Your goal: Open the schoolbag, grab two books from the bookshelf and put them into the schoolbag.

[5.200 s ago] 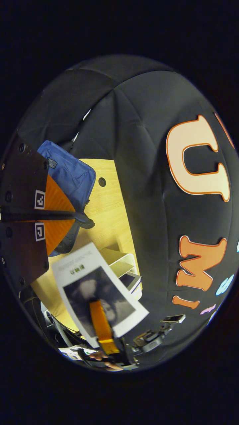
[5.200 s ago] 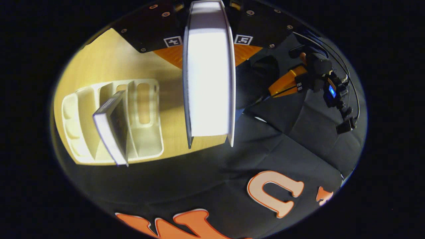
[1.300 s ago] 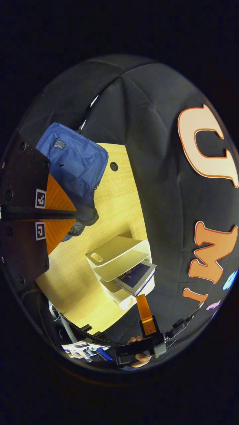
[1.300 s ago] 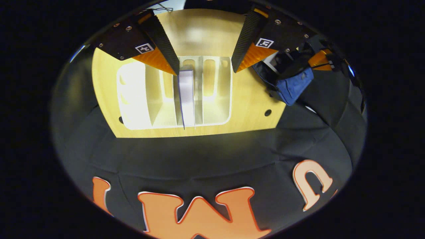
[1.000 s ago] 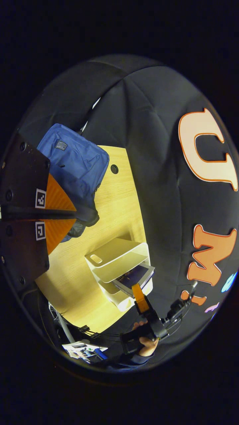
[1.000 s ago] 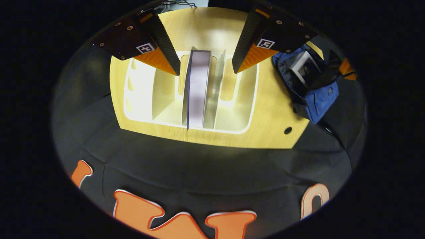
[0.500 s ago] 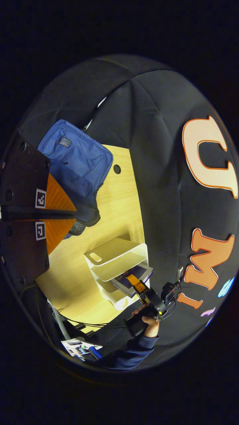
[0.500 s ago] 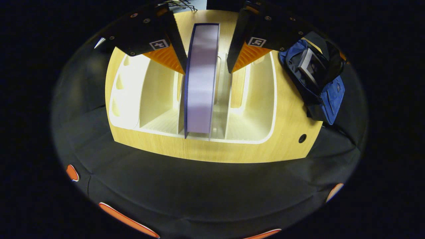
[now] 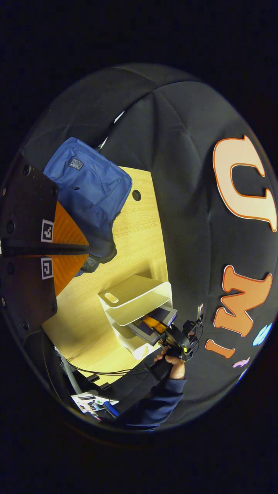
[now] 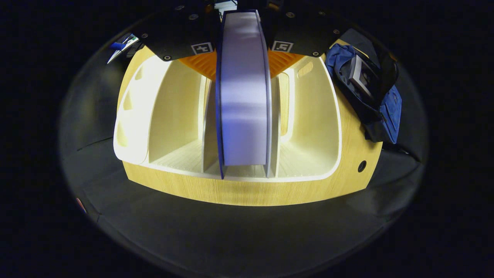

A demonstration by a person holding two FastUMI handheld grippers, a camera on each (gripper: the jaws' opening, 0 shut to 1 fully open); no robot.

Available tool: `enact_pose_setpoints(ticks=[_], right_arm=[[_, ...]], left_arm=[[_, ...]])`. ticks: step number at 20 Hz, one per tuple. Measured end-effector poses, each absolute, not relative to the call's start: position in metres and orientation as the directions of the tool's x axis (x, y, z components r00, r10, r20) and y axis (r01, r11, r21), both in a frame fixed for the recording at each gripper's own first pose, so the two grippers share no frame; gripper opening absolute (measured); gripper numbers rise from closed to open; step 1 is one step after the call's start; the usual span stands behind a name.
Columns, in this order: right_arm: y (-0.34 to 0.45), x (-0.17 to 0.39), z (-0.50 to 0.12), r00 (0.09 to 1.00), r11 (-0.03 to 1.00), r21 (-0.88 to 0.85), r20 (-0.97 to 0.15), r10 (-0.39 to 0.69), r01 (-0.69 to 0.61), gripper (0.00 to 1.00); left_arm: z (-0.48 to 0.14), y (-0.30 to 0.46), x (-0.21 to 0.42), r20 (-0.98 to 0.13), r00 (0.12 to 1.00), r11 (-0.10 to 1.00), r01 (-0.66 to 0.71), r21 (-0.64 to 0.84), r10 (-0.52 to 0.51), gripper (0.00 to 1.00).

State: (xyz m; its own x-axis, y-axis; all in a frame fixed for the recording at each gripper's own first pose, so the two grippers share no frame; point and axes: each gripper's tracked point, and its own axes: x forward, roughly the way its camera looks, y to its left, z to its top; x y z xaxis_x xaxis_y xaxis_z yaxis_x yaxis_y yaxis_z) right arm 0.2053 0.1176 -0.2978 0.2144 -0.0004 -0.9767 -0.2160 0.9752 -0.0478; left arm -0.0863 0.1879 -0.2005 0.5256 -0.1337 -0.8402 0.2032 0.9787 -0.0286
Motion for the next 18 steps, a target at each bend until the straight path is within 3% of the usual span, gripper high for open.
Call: enact_pose_setpoints(ticks=[7,18], right_arm=[[0.104,0.183,-0.228,0.256,0.973,0.041,-0.962,0.1,-0.227,0.4],[0.116,0.126,-0.09,0.416,0.933,0.136,-0.867,0.274,-0.333,0.4]], left_arm=[[-0.202,0.186,-0.086,-0.843,0.517,0.974,0.224,-0.035,-0.149,0.0],[-0.197,0.187,-0.086,-0.844,0.514,0.969,0.245,-0.023,-0.15,0.0]])
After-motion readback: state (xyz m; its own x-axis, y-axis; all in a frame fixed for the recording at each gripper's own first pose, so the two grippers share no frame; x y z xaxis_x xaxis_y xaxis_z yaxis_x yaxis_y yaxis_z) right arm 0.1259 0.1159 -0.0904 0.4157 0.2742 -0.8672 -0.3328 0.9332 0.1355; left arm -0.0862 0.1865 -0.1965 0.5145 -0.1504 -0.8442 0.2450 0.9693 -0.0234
